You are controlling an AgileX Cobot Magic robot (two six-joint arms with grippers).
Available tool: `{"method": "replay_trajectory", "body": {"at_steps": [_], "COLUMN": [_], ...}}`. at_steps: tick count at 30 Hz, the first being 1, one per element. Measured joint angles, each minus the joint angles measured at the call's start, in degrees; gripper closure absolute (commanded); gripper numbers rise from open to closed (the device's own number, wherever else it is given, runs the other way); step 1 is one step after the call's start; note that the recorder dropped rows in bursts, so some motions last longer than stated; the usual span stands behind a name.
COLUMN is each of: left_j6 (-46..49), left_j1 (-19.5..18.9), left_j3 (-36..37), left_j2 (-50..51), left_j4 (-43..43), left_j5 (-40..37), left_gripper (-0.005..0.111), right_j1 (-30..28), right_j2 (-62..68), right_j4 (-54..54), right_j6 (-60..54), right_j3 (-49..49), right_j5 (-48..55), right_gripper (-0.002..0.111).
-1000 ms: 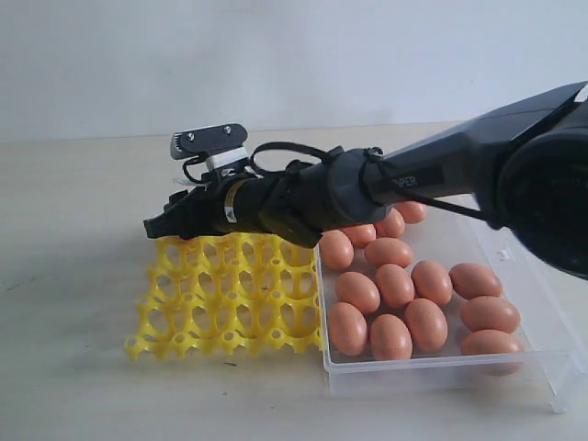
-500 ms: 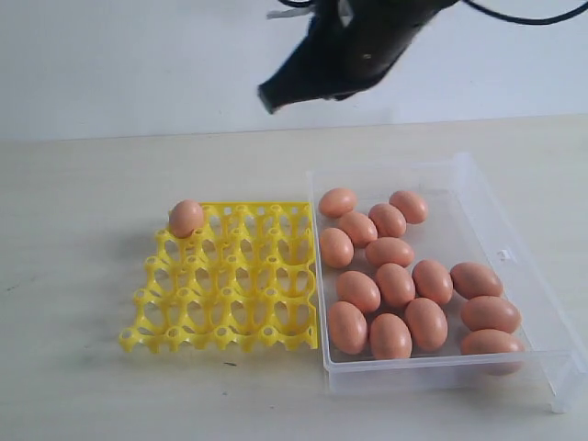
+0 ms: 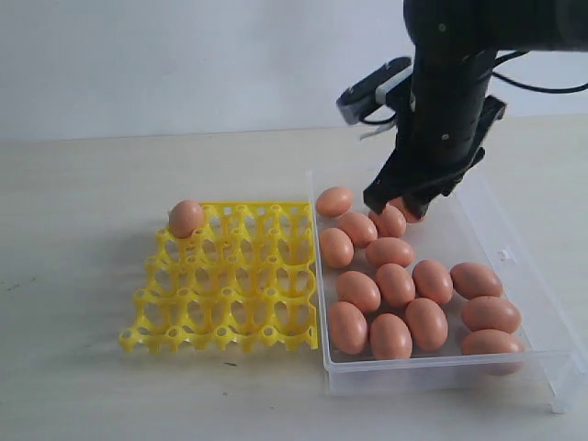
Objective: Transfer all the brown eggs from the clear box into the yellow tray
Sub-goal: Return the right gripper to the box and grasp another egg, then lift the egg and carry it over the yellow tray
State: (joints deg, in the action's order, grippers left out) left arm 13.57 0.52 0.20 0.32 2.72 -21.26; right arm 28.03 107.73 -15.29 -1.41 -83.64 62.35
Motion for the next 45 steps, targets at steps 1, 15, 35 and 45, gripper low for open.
{"method": "replay_trajectory", "body": {"at_steps": [1,15,35,45], "left_j6": [0.0,0.0,0.0,0.0], "left_j1": [0.0,0.0,0.0,0.0], "left_j3": [0.0,0.0,0.0,0.0], "left_j2": [0.0,0.0,0.0,0.0], "left_j4": [0.0,0.0,0.0,0.0], "left_j5": [0.0,0.0,0.0,0.0], "left_gripper": [0.107,0.107,0.107,0.107], "right_j1": [0.0,0.7,0.7,0.7], "right_j2": [1.0,9.4,14.7,14.7], "right_j4": [1.7,5.8,1.4,1.0], "right_j6": [-4.4,-17.1,-15.2,-13.4], "right_j3": [0.0,0.0,0.0,0.0], "right_j5": [0.0,-5.5,-14.9,-14.8], "right_gripper": [0.036,0.037,0.074,0.108]}}
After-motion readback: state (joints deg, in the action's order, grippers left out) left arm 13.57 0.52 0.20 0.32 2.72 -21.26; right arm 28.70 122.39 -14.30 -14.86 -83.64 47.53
